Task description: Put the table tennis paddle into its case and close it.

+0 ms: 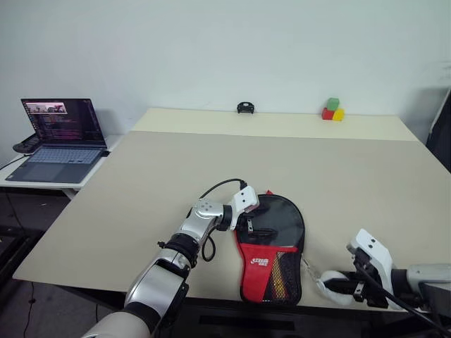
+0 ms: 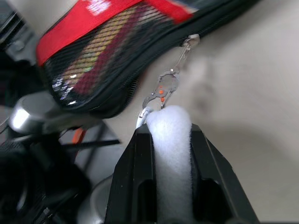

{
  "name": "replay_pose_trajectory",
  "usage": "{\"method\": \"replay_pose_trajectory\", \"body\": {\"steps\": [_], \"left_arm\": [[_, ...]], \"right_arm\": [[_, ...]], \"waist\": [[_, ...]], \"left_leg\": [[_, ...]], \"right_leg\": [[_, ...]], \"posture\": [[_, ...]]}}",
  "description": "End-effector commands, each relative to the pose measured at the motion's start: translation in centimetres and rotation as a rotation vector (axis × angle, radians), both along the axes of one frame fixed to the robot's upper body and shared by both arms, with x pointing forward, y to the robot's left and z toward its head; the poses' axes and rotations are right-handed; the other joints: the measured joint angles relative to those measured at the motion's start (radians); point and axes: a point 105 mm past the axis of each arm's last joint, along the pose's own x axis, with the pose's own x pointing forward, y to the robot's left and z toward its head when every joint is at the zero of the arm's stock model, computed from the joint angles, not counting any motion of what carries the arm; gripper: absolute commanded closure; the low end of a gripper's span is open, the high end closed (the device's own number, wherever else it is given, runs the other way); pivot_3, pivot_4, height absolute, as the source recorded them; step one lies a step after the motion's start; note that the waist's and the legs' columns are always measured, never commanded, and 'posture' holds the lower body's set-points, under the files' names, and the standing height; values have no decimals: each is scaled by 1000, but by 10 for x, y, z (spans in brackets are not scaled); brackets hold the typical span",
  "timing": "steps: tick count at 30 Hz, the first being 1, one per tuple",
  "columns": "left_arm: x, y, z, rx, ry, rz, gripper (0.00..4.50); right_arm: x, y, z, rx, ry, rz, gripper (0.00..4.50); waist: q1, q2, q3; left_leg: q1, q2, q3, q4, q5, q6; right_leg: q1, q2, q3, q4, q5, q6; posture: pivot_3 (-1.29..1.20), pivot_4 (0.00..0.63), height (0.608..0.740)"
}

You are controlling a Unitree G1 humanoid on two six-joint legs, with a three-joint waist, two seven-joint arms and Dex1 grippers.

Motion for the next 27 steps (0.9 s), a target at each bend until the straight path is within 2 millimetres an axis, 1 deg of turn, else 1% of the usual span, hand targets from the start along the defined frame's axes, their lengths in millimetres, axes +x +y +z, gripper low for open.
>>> {"method": "replay_pose_trajectory", "body": {"steps": [1,3,6,7,12,15,18,20,24,27], "left_arm": [[-21,35,-66,221,174,47,0],[-21,35,-66,223,174,42,0],[-22,36,-67,227,176,39,0],[-22,36,-67,228,176,38,0],[-24,37,-69,236,179,31,0],[-25,37,-70,240,180,25,0],[-26,36,-70,245,180,18,0],[-27,35,-71,249,180,11,0],[-28,34,-71,250,180,0,0],[-28,33,-71,252,179,-3,0]], "right_arm": [[-25,18,-2,61,81,123,4116],[-31,22,-6,77,105,140,4116],[-39,23,-8,88,130,153,4118],[-41,23,-8,94,138,157,4127],[-56,29,-4,145,173,203,4134],[-67,37,-2,182,190,245,4134],[-77,52,-4,233,209,291,4135],[-80,59,-8,249,214,301,4135],[-75,72,-12,276,196,306,4142],[-69,73,-12,272,180,301,4142]], "waist": [[5,0,-1],[9,0,-2],[10,0,-2],[8,0,-2],[5,-1,-3],[4,-1,-3],[4,-2,-4],[4,-2,-4],[4,-2,-5],[4,-2,-5]], "left_leg": [[0,0,0,0,-1,0],[0,0,-2,0,-2,0],[0,0,-3,0,-2,0],[0,0,-3,0,-2,0],[1,0,-4,0,-2,0],[1,0,-4,0,-2,0],[1,0,-4,0,-3,-1],[1,0,-5,0,-3,-1],[1,0,-5,0,-3,-1],[2,0,-5,0,-3,-1]], "right_leg": [[0,0,-1,0,-1,-1],[1,0,-3,0,-3,-3],[2,0,-4,0,-4,-3],[2,0,-4,0,-6,0],[3,0,-5,0,-6,1],[3,0,-6,0,-6,1],[3,0,-6,0,-6,1],[3,0,-6,0,-6,1],[3,0,-6,0,-7,1],[3,0,-6,0,-7,1]], "posture": [[0,150,740],[0,150,740],[0,150,740],[0,150,740],[0,150,740],[0,150,740],[0,150,740],[0,150,740],[0,150,740],[0,150,740]]}}
